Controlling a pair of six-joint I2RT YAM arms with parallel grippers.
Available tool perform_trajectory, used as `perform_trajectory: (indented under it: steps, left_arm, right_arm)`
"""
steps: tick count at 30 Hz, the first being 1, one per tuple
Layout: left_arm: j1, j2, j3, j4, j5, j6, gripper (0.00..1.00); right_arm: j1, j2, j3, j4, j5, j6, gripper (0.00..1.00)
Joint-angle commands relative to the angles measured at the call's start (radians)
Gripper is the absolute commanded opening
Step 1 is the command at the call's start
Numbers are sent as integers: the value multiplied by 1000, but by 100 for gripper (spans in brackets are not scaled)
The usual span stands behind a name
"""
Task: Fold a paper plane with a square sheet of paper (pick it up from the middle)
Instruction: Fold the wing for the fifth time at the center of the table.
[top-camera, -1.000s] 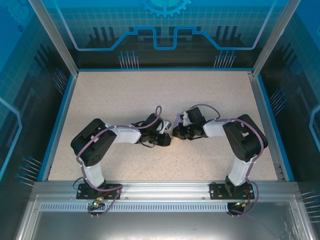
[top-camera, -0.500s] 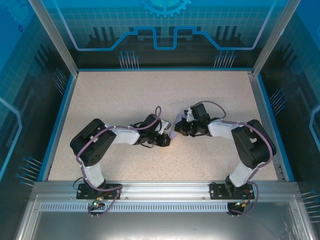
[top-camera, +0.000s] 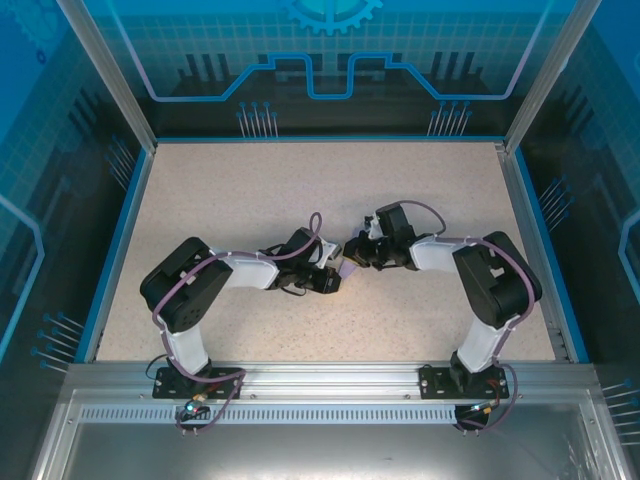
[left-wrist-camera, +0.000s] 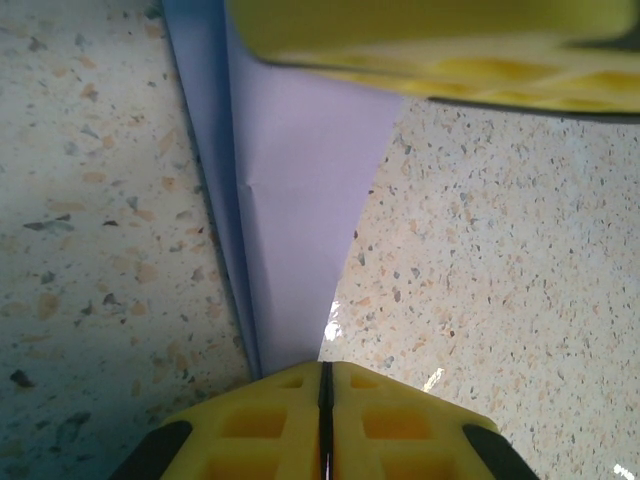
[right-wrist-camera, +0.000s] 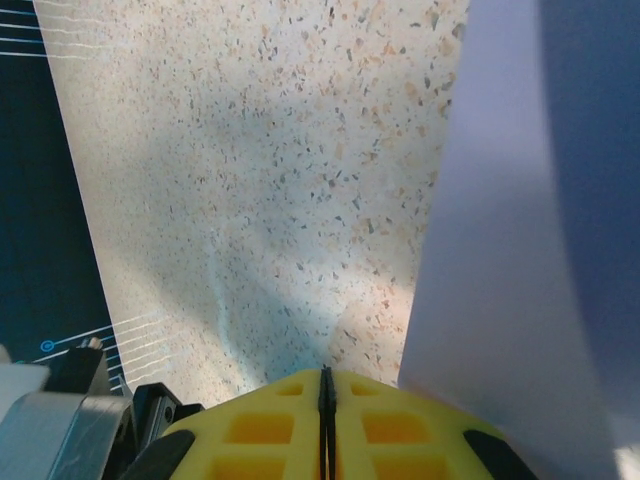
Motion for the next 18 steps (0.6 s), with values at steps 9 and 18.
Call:
perform_trajectory:
  steps: [9, 18]
  left_arm:
    - [22, 50, -51, -125, -57, 44, 11]
    - [21, 49, -55, -139, -59, 57, 10]
  right_arm:
    - [7, 116, 84, -49, 59, -46, 9]
    - [-24, 158, 131, -115, 70, -118, 9]
